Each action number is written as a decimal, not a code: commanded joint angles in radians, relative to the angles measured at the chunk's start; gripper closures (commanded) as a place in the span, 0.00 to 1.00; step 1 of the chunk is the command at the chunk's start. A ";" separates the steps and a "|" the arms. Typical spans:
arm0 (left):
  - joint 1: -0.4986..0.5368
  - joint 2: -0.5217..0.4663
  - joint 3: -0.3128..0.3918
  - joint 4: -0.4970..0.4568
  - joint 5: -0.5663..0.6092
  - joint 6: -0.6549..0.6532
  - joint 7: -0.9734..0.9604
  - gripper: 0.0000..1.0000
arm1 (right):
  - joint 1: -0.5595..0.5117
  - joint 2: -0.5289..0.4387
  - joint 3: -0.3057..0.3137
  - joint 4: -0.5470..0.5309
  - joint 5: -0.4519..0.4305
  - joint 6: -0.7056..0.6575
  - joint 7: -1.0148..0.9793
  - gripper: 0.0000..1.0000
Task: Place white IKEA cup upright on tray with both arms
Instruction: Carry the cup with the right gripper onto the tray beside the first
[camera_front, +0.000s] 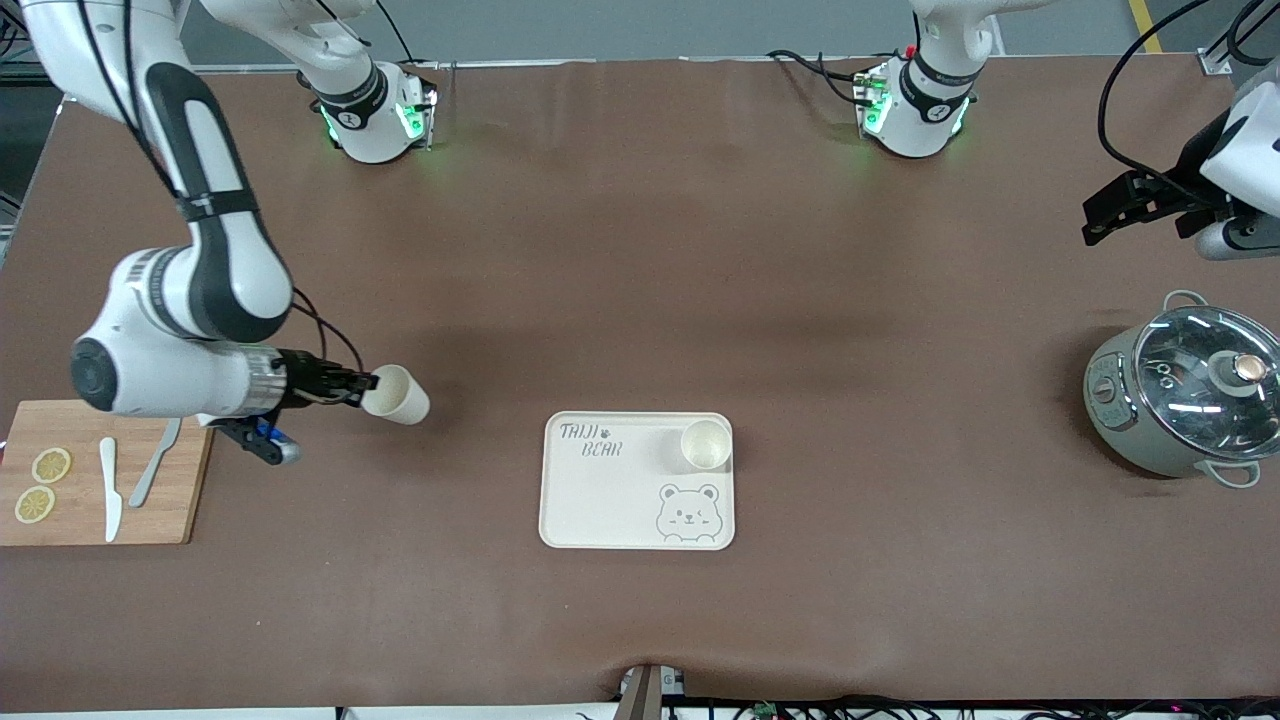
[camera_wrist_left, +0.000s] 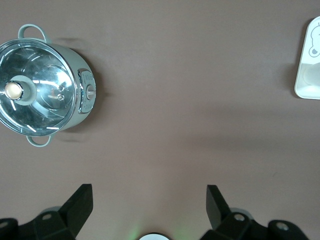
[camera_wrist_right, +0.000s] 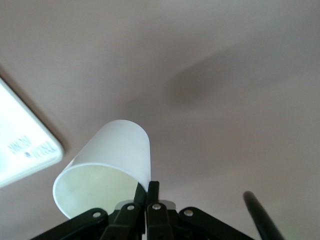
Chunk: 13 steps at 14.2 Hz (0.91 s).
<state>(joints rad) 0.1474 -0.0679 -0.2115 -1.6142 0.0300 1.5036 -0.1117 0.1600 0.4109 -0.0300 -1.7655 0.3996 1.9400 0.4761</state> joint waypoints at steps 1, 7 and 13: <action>0.009 -0.010 -0.002 0.006 -0.019 0.012 0.006 0.00 | 0.093 0.017 -0.010 0.033 0.034 0.053 0.190 1.00; 0.007 0.007 -0.002 0.033 -0.013 -0.006 0.004 0.00 | 0.231 0.140 -0.010 0.179 0.100 0.123 0.504 1.00; 0.001 0.000 -0.009 0.031 -0.010 -0.009 -0.003 0.00 | 0.297 0.258 -0.011 0.270 0.128 0.212 0.625 1.00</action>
<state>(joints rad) 0.1473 -0.0650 -0.2125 -1.5982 0.0300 1.5099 -0.1119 0.4372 0.6173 -0.0303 -1.5753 0.5053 2.1615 1.0500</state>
